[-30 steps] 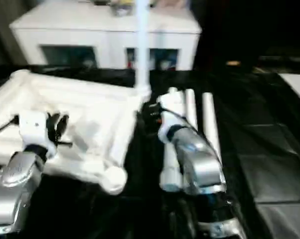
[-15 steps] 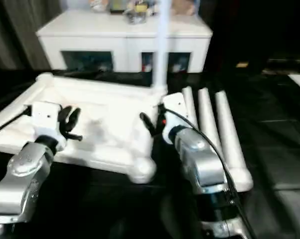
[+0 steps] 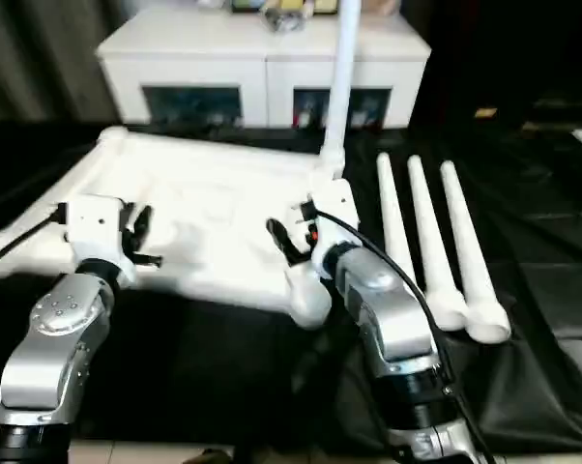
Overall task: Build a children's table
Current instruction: Rotate table base
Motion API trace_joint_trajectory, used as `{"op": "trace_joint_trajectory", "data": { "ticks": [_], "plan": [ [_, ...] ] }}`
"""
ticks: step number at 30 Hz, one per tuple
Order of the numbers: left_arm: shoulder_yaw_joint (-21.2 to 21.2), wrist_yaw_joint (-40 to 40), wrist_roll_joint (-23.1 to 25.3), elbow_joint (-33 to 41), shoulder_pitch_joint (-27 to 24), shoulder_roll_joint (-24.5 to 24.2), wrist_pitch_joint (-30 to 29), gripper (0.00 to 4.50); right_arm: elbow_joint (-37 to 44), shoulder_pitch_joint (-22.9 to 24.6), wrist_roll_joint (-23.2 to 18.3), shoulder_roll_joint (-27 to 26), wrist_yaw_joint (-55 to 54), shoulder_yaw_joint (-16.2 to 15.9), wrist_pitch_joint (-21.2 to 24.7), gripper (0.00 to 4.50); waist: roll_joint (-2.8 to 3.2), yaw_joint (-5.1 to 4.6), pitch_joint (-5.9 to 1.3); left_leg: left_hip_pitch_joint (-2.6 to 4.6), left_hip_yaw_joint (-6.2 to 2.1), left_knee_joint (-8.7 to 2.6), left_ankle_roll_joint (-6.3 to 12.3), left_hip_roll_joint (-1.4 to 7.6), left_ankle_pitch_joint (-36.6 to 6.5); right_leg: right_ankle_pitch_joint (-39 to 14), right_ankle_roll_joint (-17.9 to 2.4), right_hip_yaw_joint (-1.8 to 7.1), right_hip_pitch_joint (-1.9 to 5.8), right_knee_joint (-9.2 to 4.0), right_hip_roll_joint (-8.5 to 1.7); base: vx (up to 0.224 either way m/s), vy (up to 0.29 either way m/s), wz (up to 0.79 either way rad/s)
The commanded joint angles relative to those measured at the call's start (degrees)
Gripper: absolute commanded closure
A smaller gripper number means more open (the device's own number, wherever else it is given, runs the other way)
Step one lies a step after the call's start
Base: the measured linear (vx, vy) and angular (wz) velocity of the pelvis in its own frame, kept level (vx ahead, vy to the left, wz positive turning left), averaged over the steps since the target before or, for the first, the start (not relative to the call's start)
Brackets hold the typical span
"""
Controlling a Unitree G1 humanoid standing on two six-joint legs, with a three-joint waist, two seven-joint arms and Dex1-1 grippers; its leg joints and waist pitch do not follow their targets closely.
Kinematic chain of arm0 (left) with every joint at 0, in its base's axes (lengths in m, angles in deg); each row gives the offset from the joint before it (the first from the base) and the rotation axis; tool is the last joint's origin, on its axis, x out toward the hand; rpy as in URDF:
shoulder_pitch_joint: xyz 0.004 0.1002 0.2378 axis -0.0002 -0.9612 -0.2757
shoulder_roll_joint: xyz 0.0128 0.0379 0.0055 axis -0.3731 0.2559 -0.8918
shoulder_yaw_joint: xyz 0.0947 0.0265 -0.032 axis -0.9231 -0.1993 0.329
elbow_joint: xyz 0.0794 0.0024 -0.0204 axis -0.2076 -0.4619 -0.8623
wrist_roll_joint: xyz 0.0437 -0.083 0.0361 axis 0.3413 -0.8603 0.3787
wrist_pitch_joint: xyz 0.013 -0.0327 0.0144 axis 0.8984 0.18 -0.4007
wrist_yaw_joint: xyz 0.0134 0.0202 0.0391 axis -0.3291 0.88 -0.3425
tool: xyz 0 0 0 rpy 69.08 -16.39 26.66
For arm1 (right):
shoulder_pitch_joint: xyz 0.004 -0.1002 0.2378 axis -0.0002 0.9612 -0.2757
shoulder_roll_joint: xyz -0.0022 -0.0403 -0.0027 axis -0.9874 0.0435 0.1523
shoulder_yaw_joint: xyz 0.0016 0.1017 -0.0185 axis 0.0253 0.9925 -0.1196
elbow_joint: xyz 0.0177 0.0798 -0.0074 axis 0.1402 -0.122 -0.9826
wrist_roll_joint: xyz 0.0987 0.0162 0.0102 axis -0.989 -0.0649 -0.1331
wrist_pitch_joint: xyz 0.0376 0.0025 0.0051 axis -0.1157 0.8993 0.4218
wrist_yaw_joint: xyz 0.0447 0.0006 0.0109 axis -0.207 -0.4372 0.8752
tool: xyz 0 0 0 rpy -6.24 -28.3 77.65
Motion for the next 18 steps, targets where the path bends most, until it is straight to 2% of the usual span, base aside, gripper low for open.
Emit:
{"op": "trace_joint_trajectory", "data": {
  "ticks": [1,2,3,4,5,6,7,8,9,10,11,12,13,14,15,16,17,18],
  "plan": [
    [-0.1,-0.3,0.7,0.4,1.0,-0.7,-0.2,3.37,-0.2,-0.5,0.6,0.1,-0.7,0.4,-0.5,0.05,-1.79,0.42,-2.01,-0.56,-1.94,6.3,-0.78,1.77,-2.1,-18.0,-5.9,5.94,1.93,-10.83,-11.94,-0.069,-0.154,-0.31],
    [-0.1,-0.3,0.7,0.4,1.0,-0.9,-0.1,3.37,-0.2,-0.5,0.5,0.0,-0.7,0.4,-0.6,0.05,-1.61,1.12,-1.94,-1.44,-1.43,3.44,-2.78,3.06,-0.9,-19.1,-0.1,2.83,3.1,-9.52,-10.29,-0.052,-0.123,-0.47],
    [0.0,-0.2,0.8,0.2,1.1,-1.2,-0.3,3.37,-0.3,-0.5,0.4,-0.2,-1.1,0.9,-0.7,0.05,-0.87,0.91,-2.59,1.04,-1.94,-0.18,-1.48,5.25,-6.3,-16.5,-0.6,2.45,2.84,-9.15,-9.45,-0.071,-0.043,-0.27],
    [0.1,0.3,0.5,-0.1,1.2,-1.4,0.2,3.37,-0.3,-0.5,0.4,-0.2,-1.3,1.0,-0.7,0.05,-0.03,0.71,-3.26,1.97,-1.9,-1.14,-0.8,5.89,-6.7,-14.5,-1.0,1.91,3.11,-9.11,-8.47,-0.071,-0.043,-0.27],
    [0.2,0.7,-0.1,-0.3,1.3,-1.4,0.2,3.37,-0.4,-0.6,0.6,-0.1,-1.5,1.1,-0.9,0.05,0.34,-0.19,-4.22,2.91,-3.61,-3.65,0.78,8.76,-7.4,-8.8,-0.8,1.25,2.29,-7.06,-5.98,-0.09,-0.037,-0.07],
    [0.6,1.0,-0.9,-0.1,1.4,-1.0,-0.6,3.37,-0.6,-0.6,0.8,-0.2,-2.1,1.6,-1.3,0.05,1.83,-0.95,-4.58,4.19,-4.53,-4.17,1.5,11.01,-7.5,-0.7,-3.0,1.21,1.5,-5.97,-6.24,-0.076,-0.041,-0.07],
    [0.6,1.0,-0.9,-0.1,1.4,-1.0,-0.6,3.37,-0.6,-0.6,0.8,-0.2,-2.1,1.6,-1.3,0.05,1.74,-1.38,-4.19,3.98,-4.72,-4.47,1.78,11.36,-8.7,1.8,-4.1,1.34,1.23,-5.51,-6.24,-0.076,-0.041,-0.07],
    [0.9,1.0,-1.5,0.1,1.6,-0.6,-0.6,3.37,-0.7,-0.7,0.1,-0.2,-2.0,2.3,-1.3,0.05,1.45,-1.4,-3.8,4.04,-4.0,-4.63,1.17,10.97,-12.9,3.0,-6.3,1.78,1.05,-5.79,-6.89,0.0,0.0,0.0],
    [0.9,0.9,-1.4,0.0,1.7,-0.5,-0.7,3.37,-1.0,-0.9,0.2,-0.2,-2.4,2.6,-1.5,0.05,1.04,-1.41,-3.3,4.21,-2.88,-4.69,-0.99,9.84,-20.0,-2.9,-7.7,1.99,1.64,-6.73,-7.63,0.0,0.0,0.0],
    [0.9,0.9,-1.4,0.0,1.8,-0.6,-0.8,3.37,-1.2,-1.0,0.4,-0.1,-2.7,2.7,-1.6,0.05,0.97,-1.29,-2.97,4.7,-2.33,-4.64,-2.23,9.3,-24.0,-9.3,-7.4,1.92,1.79,-7.42,-7.74,0.0,0.0,0.0],
    [0.8,0.8,-1.5,-0.1,1.9,-0.5,-0.8,3.37,-1.6,-1.2,0.5,0.0,-2.9,2.8,-1.8,0.05,-0.45,-0.49,-2.0,1.92,-3.52,-5.63,-1.72,7.11,-27.3,-20.3,-5.9,-0.35,4.35,-8.0,-9.15,0.0,0.0,0.0],
    [0.7,0.8,-1.6,-0.1,2.0,-0.4,-0.8,3.37,-1.9,-1.4,0.6,0.1,-2.9,2.9,-1.8,0.05,0.17,-1.15,-1.47,2.36,-3.58,-5.42,-2.94,6.09,-32.8,-35.7,-2.4,-1.79,4.61,-9.39,-9.33,-0.036,0.0,0.33],
    [0.7,0.8,-1.6,-0.2,2.0,-0.4,-0.8,3.37,-2.1,-1.6,0.7,0.2,-2.9,2.9,-1.8,0.05,0.49,-1.18,-1.63,2.79,-3.53,-4.28,-3.22,5.91,-33.2,-40.3,-2.4,-1.91,5.0,-10.19,-10.36,-0.036,0.0,0.33],
    [0.7,0.7,-1.7,-0.2,2.0,-0.4,-0.9,3.37,-2.4,-1.8,0.2,-0.2,-2.9,3.5,-1.5,0.05,1.04,-2.99,-1.62,9.11,-1.78,-0.65,-4.53,6.85,-33.8,-47.4,-1.5,-1.79,0.93,-13.11,-8.92,-0.047,0.01,0.5],
    [0.7,0.7,-1.9,-0.2,2.0,-0.3,-1.0,3.37,-2.6,-1.9,-0.3,-0.5,-3.0,4.0,-1.2,0.05,0.95,-3.82,-0.31,10.24,-2.33,-2.22,-5.22,7.62,-37.6,-40.4,-1.8,-4.69,1.24,-13.09,-6.62,0.0,0.0,0.0],
    [0.7,0.7,-1.9,-0.2,2.0,-0.3,-1.0,3.37,-2.9,-2.1,-0.5,-0.5,-2.9,4.1,-1.2,0.05,1.97,-3.73,-0.55,9.15,-3.55,-4.79,-5.41,9.1,-41.8,-33.7,-1.3,-4.76,3.18,-10.9,-4.99,0.0,0.0,0.0],
    [0.7,0.6,-2.0,-0.2,1.9,-0.3,-1.0,3.37,-3.1,-2.2,-0.4,-0.4,-2.7,3.9,-1.4,0.05,2.89,-4.08,-0.64,9.08,-5.41,-10.33,-5.23,12.03,-53.2,-17.5,-1.9,-2.71,4.24,-2.44,-2.55,0.064,0.044,-0.13],
    [0.8,0.6,-2.0,-0.1,1.8,-0.3,-1.0,3.37,-3.3,-2.4,0.0,-0.1,-2.5,3.5,-1.6,0.05,2.26,-4.85,-1.03,11.39,-6.53,-10.75,-4.39,11.88,-54.2,-7.8,-2.5,-1.17,2.23,-1.43,-2.24,0.092,0.025,0.0]
  ]
}}
